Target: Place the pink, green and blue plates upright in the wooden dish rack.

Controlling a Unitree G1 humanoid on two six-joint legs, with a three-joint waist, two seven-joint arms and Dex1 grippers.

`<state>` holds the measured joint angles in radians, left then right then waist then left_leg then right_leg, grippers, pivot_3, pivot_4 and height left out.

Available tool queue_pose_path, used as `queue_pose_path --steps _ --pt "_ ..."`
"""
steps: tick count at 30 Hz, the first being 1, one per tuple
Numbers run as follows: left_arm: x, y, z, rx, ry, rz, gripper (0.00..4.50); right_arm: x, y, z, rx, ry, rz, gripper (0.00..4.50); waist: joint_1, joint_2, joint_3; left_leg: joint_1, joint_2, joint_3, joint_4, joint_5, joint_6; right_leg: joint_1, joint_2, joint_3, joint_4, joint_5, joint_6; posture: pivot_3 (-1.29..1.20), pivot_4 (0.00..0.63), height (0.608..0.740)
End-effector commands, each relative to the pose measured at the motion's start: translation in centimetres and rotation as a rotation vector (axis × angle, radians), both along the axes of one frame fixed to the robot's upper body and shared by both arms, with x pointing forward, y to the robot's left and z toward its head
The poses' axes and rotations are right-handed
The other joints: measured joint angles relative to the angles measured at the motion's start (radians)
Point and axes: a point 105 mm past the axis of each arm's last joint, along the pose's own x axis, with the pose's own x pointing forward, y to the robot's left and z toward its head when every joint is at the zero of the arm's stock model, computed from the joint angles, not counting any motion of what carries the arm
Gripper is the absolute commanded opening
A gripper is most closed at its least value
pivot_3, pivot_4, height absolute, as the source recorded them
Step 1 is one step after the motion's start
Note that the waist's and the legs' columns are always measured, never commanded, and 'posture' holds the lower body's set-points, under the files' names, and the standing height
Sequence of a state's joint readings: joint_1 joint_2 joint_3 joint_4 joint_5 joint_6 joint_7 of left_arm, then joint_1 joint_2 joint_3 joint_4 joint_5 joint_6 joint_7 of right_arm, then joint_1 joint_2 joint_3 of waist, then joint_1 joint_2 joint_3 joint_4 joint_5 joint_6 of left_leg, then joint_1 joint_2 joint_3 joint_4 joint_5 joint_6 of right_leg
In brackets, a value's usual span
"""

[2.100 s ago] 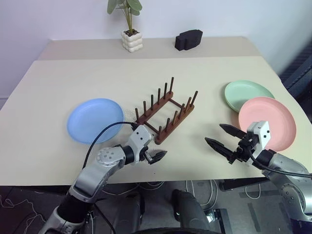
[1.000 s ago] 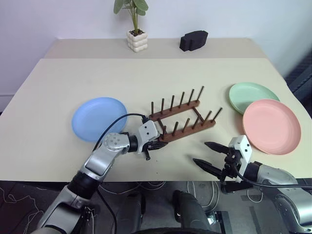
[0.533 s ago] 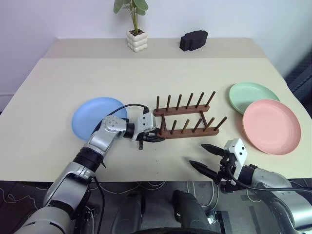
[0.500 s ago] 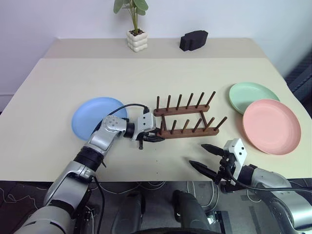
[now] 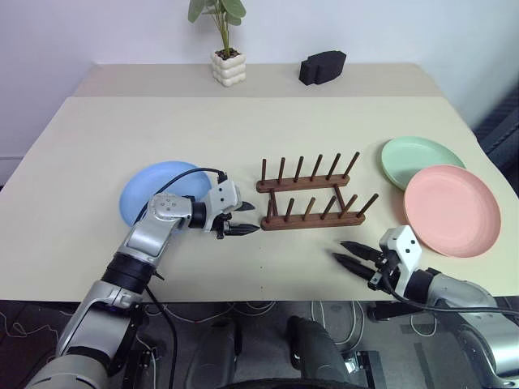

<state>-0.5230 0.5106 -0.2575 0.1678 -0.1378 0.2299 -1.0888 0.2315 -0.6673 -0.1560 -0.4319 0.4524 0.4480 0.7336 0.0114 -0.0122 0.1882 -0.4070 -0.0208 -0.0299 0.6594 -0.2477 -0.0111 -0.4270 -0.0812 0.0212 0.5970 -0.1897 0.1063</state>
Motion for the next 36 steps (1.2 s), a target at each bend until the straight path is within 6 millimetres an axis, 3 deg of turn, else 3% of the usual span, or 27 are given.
queue_pose_path --steps 1,3,6,11,19,36 --pt "-1.0 0.1 1.6 -0.03 -0.026 0.002 0.89 0.6 -1.0 0.3 -0.052 -0.036 -0.03 0.0 0.001 0.0 0.0 0.0 0.0 0.0 0.0 0.0 0.0 0.0 0.0 0.0 0.0 0.0 0.0 0.0 0.15 0.736" --pt "-2.0 0.1 1.4 -0.032 0.002 -0.01 0.05 0.9 -1.4 0.1 -0.083 -0.043 -0.055 0.0 0.0 0.0 0.0 0.0 0.0 0.0 0.0 0.0 0.0 0.0 0.0 0.0 0.0 0.0 0.0 0.0 0.15 0.736" --pt "-3.7 -0.2 0.8 -0.003 0.025 -0.047 0.05 1.3 -1.9 -0.5 -0.131 -0.039 -0.08 0.0 -0.001 0.0 0.0 0.0 0.0 0.0 0.0 0.0 0.0 0.0 0.0 0.0 0.0 0.0 0.0 0.0 0.15 0.736" --pt "-5.6 -2.5 0.1 -0.015 0.065 -0.112 0.05 2.0 -2.6 -0.8 -0.185 -0.056 -0.11 0.0 0.002 0.0 0.0 0.0 0.0 0.0 0.001 0.0 0.0 0.0 0.0 0.0 0.0 -0.001 0.001 0.0 0.15 0.736" --pt "-3.3 -3.7 -1.7 0.017 -0.019 0.03 0.05 3.7 -3.0 -0.9 -0.251 -0.106 -0.144 0.0 -0.001 0.0 0.0 0.0 -0.001 0.0 0.002 0.0 0.0 0.0 0.001 0.0 0.0 -0.001 0.001 0.0 0.15 0.736" --pt "0.1 -2.9 -1.4 -0.042 -0.143 0.264 0.05 7.3 -2.0 -0.5 -0.286 -0.224 -0.196 0.0 -0.002 0.0 -0.001 0.001 -0.002 0.001 0.003 0.0 0.0 0.001 0.0 0.0 0.001 0.001 0.0 0.0 0.15 0.736"
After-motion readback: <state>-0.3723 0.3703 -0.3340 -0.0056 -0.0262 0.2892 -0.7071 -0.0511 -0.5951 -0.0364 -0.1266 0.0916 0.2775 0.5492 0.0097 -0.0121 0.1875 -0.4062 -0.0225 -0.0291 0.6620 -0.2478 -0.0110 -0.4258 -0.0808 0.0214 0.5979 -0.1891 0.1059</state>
